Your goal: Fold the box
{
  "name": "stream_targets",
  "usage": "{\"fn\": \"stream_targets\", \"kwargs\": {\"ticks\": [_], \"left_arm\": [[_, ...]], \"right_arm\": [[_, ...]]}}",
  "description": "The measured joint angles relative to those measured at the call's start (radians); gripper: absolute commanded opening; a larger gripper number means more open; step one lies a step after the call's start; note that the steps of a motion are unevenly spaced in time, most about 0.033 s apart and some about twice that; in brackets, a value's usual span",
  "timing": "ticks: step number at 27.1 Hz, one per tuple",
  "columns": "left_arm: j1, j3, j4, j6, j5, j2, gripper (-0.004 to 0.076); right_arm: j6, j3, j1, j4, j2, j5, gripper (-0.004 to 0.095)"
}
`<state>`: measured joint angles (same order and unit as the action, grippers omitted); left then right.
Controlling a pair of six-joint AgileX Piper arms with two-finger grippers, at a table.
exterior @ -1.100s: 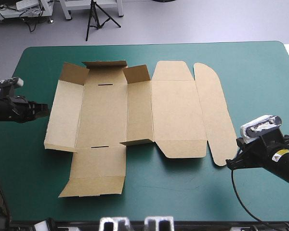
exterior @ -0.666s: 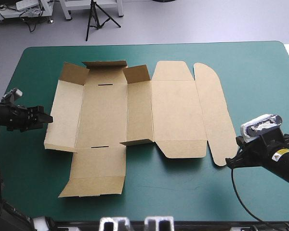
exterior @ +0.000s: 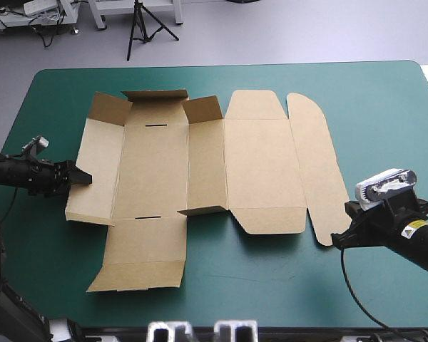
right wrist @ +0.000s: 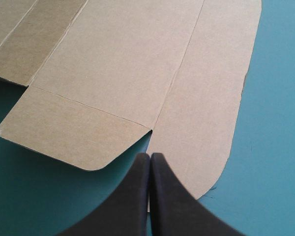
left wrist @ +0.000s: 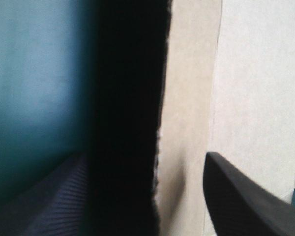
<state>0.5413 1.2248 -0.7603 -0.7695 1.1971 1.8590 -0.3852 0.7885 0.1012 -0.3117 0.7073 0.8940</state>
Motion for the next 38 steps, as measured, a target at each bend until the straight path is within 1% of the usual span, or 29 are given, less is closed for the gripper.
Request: {"fn": "stream_targets", "kwargs": {"ticks": [1, 3, 4, 5, 6, 12, 16, 19, 25, 33, 35, 38], "left_arm": [[-0.027, 0.002, -0.002, 0.000, -0.001, 0.007, 0.0321], [-0.077, 0.005, -0.011, 0.000, 0.000, 0.025, 0.0202], [-0.095, 0.005, -0.013, 0.001, 0.000, 0.031, 0.0084], [-0.110, 0.005, -0.013, 0.006, 0.000, 0.036, 0.0018], [-0.116, 0.005, -0.016, 0.009, 0.002, 0.038, -0.0004], [-0.123, 0.008, -0.048, -0.021, 0.027, 0.032, -0.0005], [-0.149, 0.014, -0.047, -0.074, 0.008, 0.003, -0.0009], [-0.190, 0.063, -0.020, -0.093, 0.001, -0.038, -0.0009], [-0.294, 0.258, 0.108, -0.080, 0.019, -0.112, -0.0009], [-0.491, 0.596, 0.286, -0.053, 0.045, -0.144, -0.0009], [-0.550, 0.657, 0.337, -0.052, 0.035, -0.148, -0.0009], [-0.647, 0.707, 0.405, -0.063, -0.024, -0.151, -0.0009]], "right_arm": [[0.000, 0.000, 0.000, -0.001, 0.000, 0.000, -0.0019], [0.000, 0.000, 0.000, -0.002, 0.000, 0.000, -0.0019], [0.000, 0.000, 0.000, -0.002, 0.000, 0.000, -0.0019], [0.000, 0.000, 0.000, -0.003, 0.000, 0.000, -0.0019], [0.000, 0.000, 0.000, -0.003, 0.000, 0.000, -0.0019], [0.000, 0.000, 0.000, -0.003, 0.000, -0.004, -0.0018], [0.000, 0.000, 0.000, -0.003, 0.000, -0.014, -0.0019], [0.000, 0.000, 0.000, -0.003, 0.000, -0.015, -0.0019], [-0.001, 0.000, 0.000, -0.005, 0.000, -0.015, -0.0019], [-0.009, 0.036, 0.000, -0.006, 0.000, -0.019, -0.0019], [-0.010, 0.059, 0.000, -0.006, 0.000, -0.024, -0.0019], [0.000, 0.088, 0.000, -0.001, 0.000, -0.051, -0.0019]]}}
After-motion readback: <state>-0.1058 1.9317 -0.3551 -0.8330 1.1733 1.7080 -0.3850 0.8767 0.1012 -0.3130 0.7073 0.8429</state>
